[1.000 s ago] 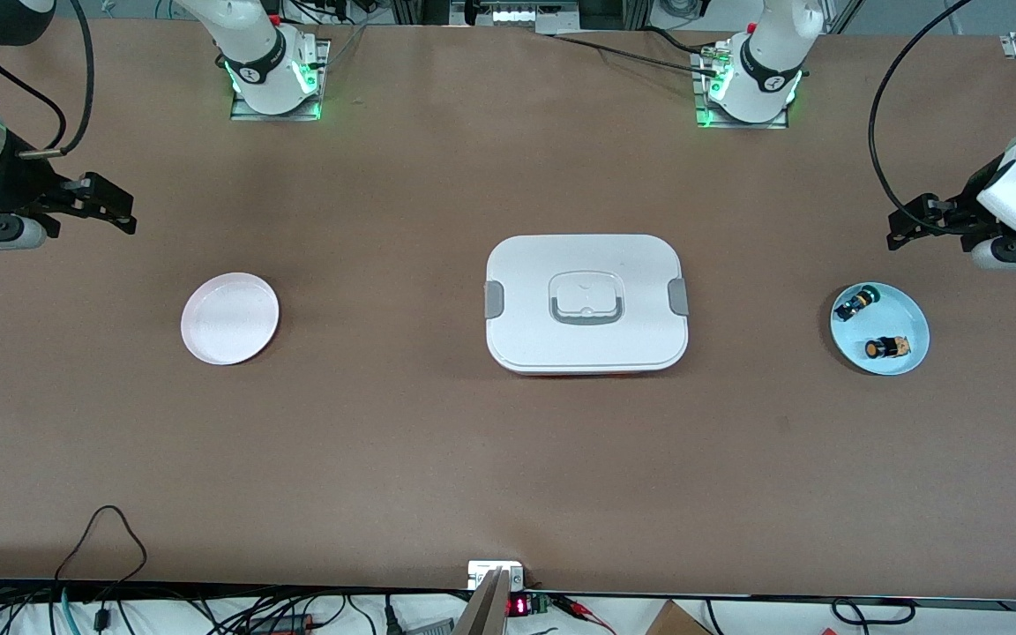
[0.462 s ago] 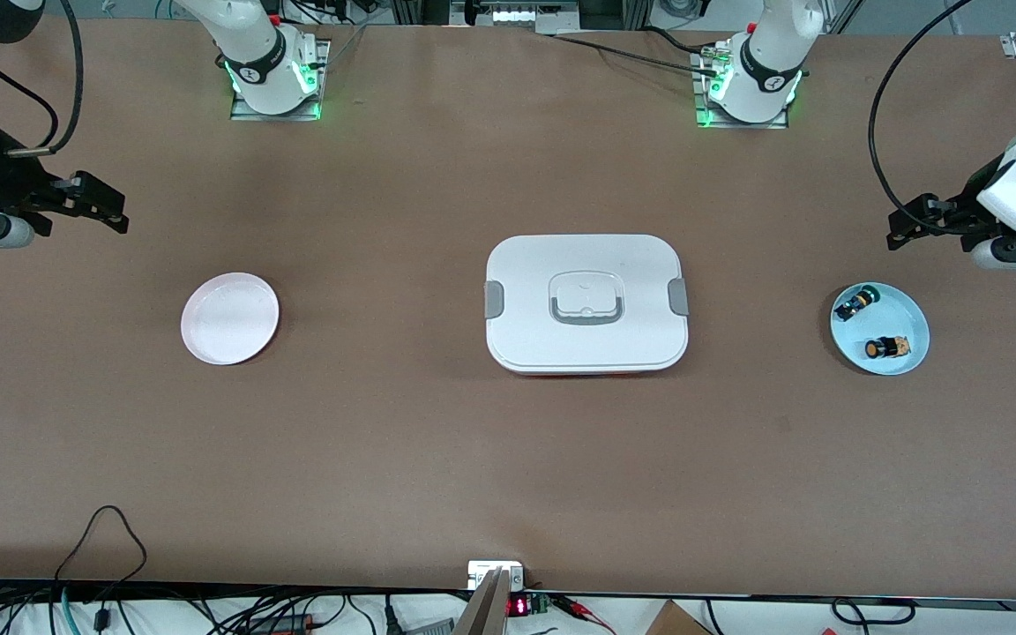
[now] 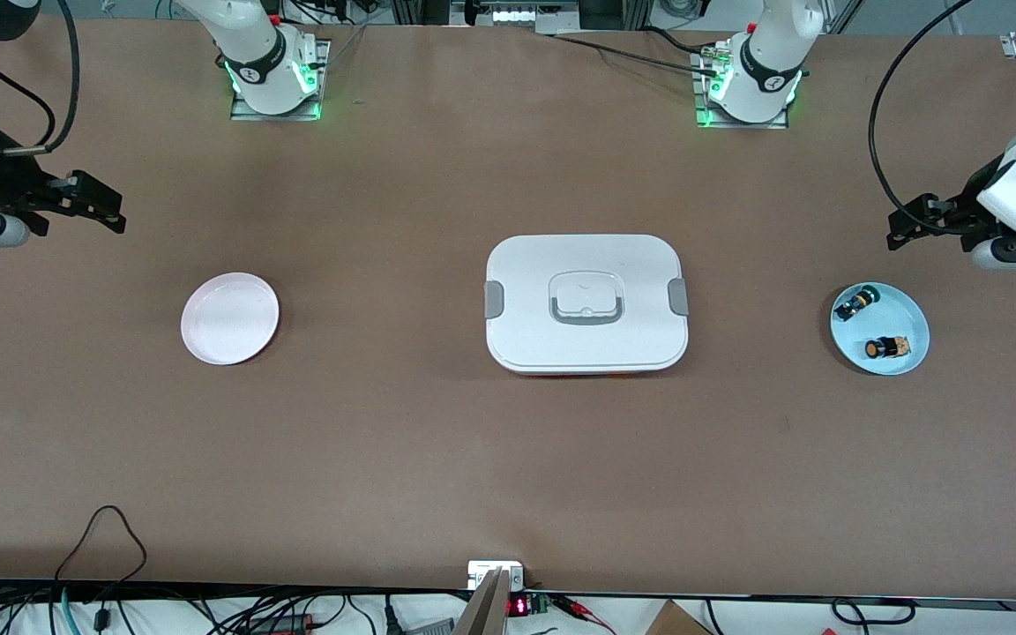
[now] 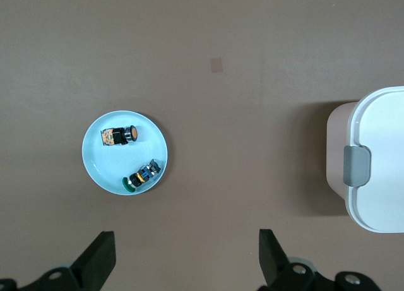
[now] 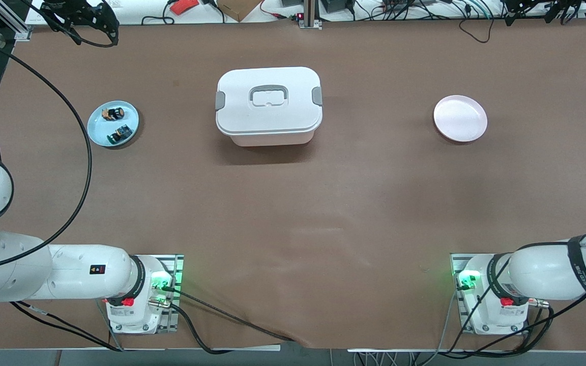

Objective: Transfer orange switch to right arm and place
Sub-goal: 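Move the left gripper toward the light-blue plate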

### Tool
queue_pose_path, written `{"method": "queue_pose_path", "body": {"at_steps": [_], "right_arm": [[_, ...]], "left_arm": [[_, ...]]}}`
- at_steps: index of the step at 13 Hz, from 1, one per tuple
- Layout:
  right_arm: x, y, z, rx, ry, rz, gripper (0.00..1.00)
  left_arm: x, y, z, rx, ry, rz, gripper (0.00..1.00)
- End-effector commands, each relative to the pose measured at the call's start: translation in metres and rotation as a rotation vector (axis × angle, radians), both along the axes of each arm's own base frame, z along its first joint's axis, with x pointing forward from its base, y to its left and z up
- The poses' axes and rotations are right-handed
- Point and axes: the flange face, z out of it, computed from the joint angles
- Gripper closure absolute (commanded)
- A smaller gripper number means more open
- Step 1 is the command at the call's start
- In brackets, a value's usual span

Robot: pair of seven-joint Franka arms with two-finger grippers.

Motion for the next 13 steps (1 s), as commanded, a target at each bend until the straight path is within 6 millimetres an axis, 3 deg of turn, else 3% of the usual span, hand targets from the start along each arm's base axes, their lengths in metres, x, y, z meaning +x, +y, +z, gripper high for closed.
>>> {"method": "queue_pose_path", "body": {"at_steps": [1, 9, 13], "right_arm": [[0.002, -0.002, 0.006, 0.012, 0.005, 0.008, 0.0], [0.004, 0.001, 0.0, 0.013, 0.017, 0.012, 0.0], [0.009, 0.008, -0.013, 0.009, 0.04, 0.023, 0.0]], "left_arm": [[0.005, 0.008, -0.005, -0.015, 0.016, 0.002, 0.0], [0.02, 0.066, -0.042, 0.002, 0.037, 0.087, 0.0], [0.038, 0.113, -0.088, 0.004, 0.03, 0.154, 0.0]]}}
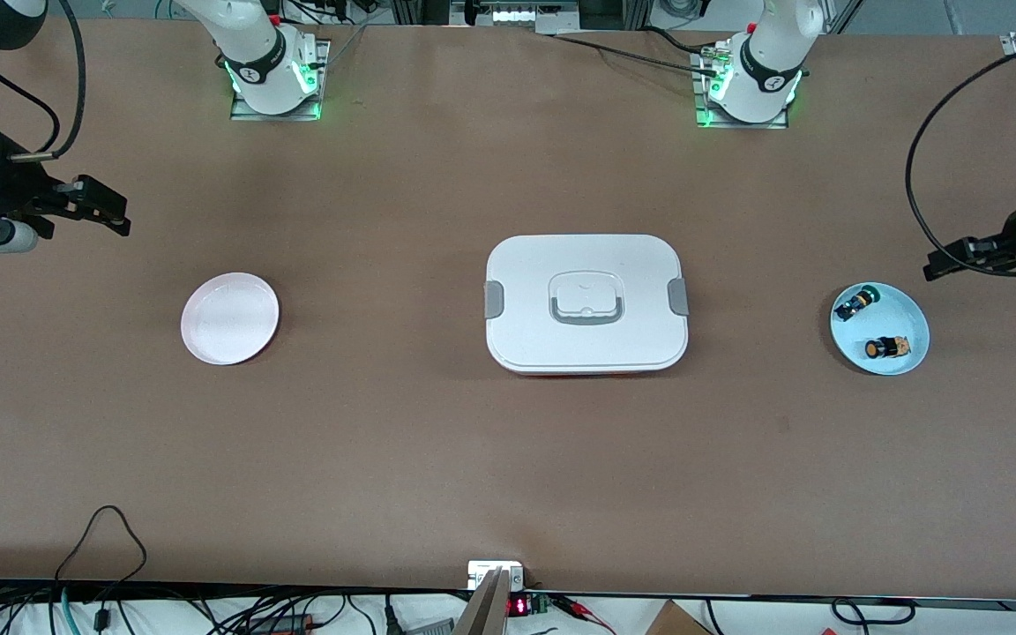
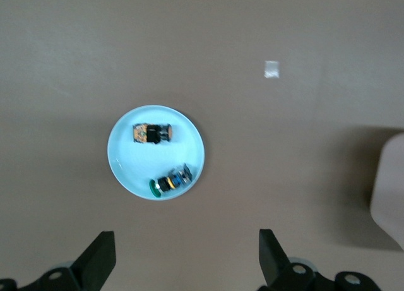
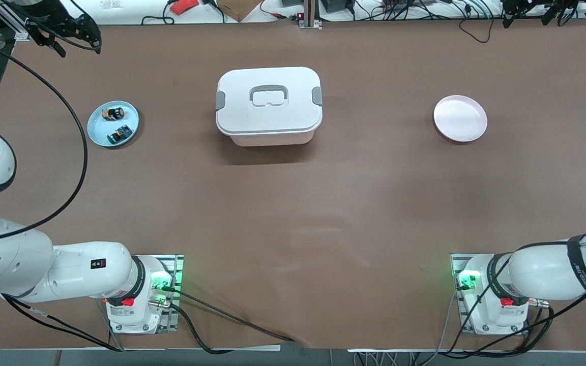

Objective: Transfer orange switch to right arm and place
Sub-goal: 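Lower the left gripper onto the orange switch while the right gripper advances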

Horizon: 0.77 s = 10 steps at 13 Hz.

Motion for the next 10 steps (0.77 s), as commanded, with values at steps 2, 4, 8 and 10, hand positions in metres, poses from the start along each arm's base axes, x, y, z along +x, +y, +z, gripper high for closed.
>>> {"method": "queue_pose_path", "body": {"at_steps": [2, 4, 8, 10], "right_arm": [[0.009, 0.008, -0.011, 0.01, 0.03, 0.018, 0.0], [0.016, 0.01, -0.024, 0.011, 0.044, 0.019, 0.0], [0.02, 0.014, -0.038, 0.04, 0.068, 0.015, 0.0], [0.022, 0.019, -0.045, 0.041, 0.082, 0.013, 0.0]], "left_arm": [[0.017, 0.043, -0.052, 0.002, 0.011, 0.033, 0.0], [0.026, 0.054, -0.089, 0.003, 0.008, 0.044, 0.0], [0.028, 0.072, -0.151, 0.0, 0.014, 0.049, 0.0], [0.019, 0.071, -0.182, 0.006, -0.028, 0.002, 0.0]]}}
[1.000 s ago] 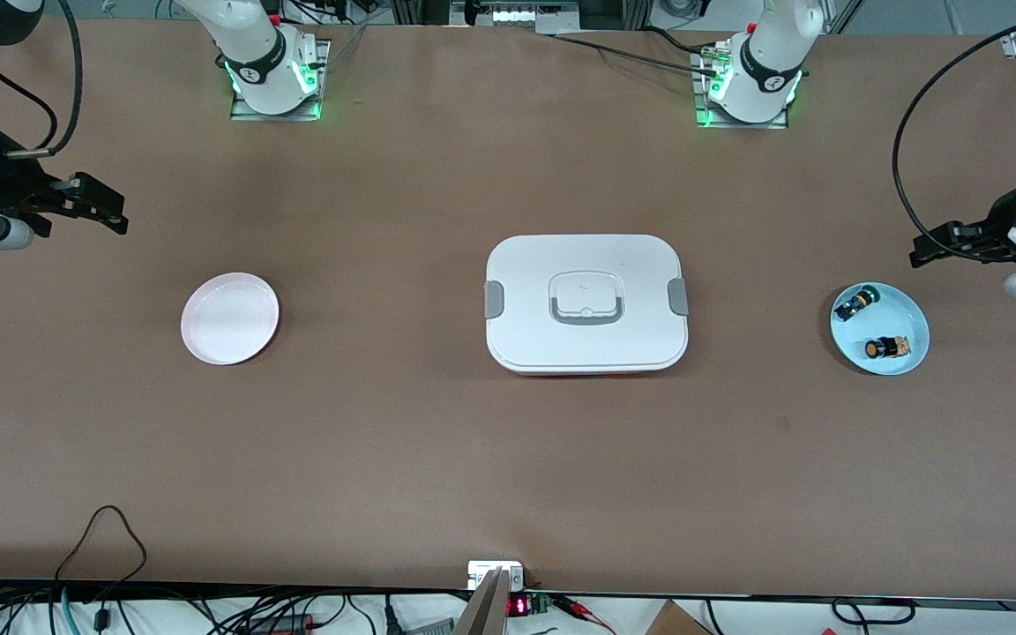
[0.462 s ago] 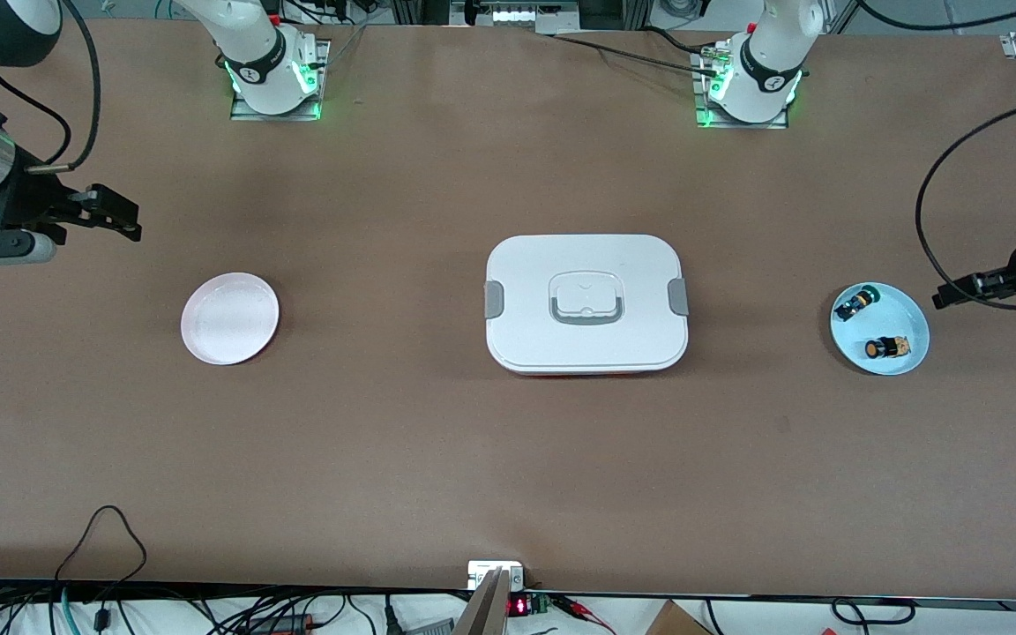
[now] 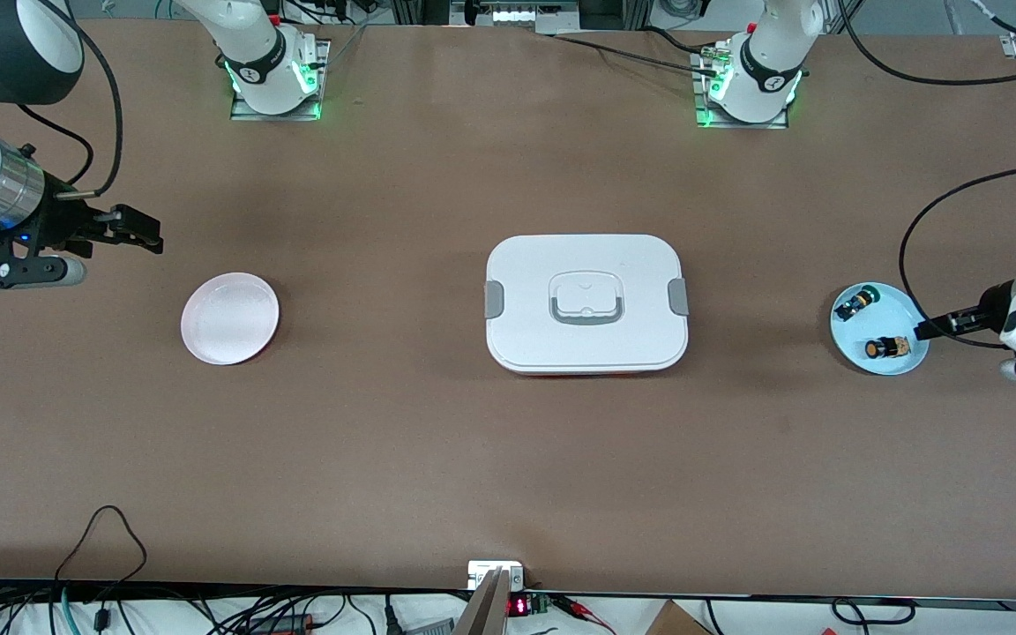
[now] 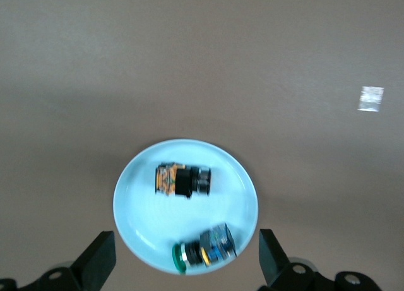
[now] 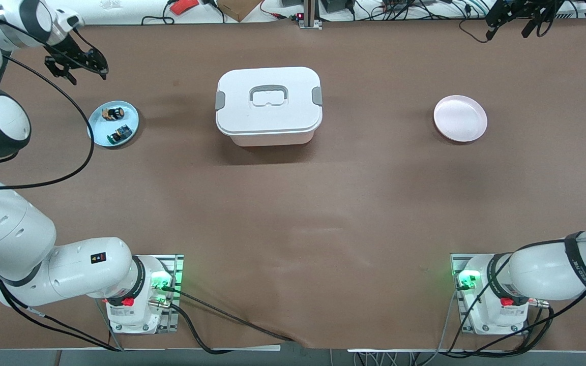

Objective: Transfer orange switch to right arm and place
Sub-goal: 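Lower the left gripper onto the orange switch while the right gripper advances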

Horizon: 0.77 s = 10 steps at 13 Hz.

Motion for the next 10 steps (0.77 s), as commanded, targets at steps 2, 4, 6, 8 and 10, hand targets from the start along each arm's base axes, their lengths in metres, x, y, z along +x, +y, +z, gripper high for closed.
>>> {"method": "queue_pose_path", "body": {"at_steps": [2, 4, 6, 8, 10], "right_arm": [[0.003, 0.011, 0.001, 0.012, 0.004, 0.012, 0.0], [0.003, 0.01, 0.001, 0.01, 0.004, 0.009, 0.0], [0.004, 0.005, -0.002, 0.01, 0.01, 0.003, 0.0], [0.005, 0.003, -0.005, 0.009, 0.015, 0.0, 0.0], [0.005, 0.004, -0.005, 0.009, 0.015, 0.0, 0.0]], "left_arm": [[-0.031, 0.021, -0.059, -0.006, -0.051, -0.023, 0.0], [-0.036, 0.034, -0.092, -0.017, -0.095, 0.03, 0.0], [-0.037, 0.036, -0.115, -0.038, -0.109, 0.056, 0.0], [-0.033, 0.026, -0.115, -0.05, -0.114, -0.017, 0.0], [-0.035, 0.03, -0.117, -0.063, -0.116, -0.022, 0.0]]}}
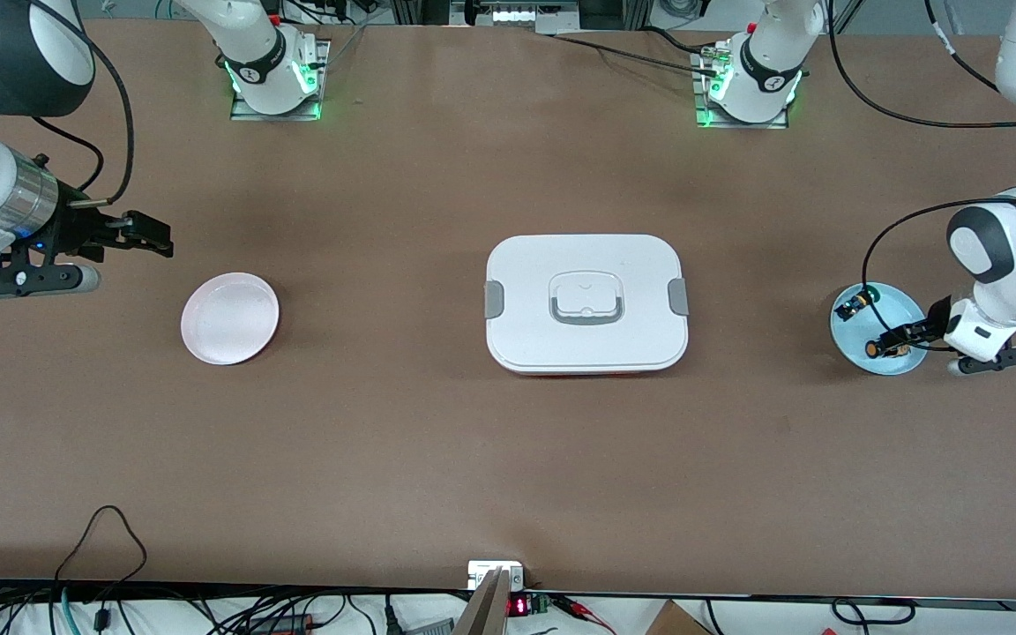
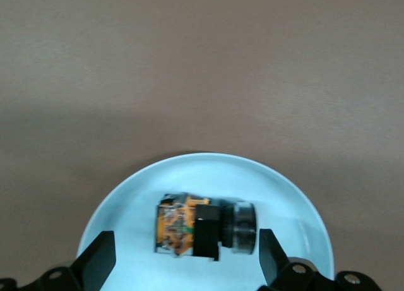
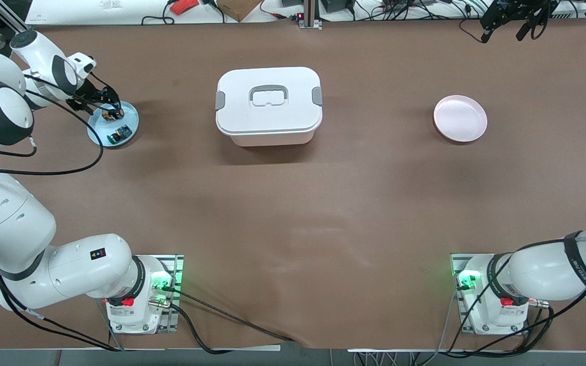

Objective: Transfer orange switch to right arm and place
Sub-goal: 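Lower the left gripper onto the orange switch while the right gripper advances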

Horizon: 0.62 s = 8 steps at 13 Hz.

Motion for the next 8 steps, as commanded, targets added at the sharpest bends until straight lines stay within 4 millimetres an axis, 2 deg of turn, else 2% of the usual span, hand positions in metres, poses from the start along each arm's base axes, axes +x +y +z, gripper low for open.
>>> {"method": "queue_pose_path", "body": {"at_steps": [1, 6, 7, 8], "right_arm": [[0.002, 0.001, 0.003, 0.008, -0.001, -0.004, 0.0], [0.002, 0.004, -0.001, 0.012, 0.013, 0.0, 0.0], [0.002, 0.007, -0.004, 0.014, 0.018, 0.002, 0.0], [0.001, 0.02, -0.004, 0.033, 0.023, 0.017, 0.0]], "left_arm": [[0.002, 0.001, 0.003, -0.032, -0.026, -0.02, 0.0], [0.001, 0.002, -0.004, -0.039, -0.025, -0.071, 0.0], [0.001, 0.002, -0.005, -0.04, -0.024, -0.074, 0.0], [0.001, 0.002, -0.006, -0.04, -0.023, -0.076, 0.0]]}}
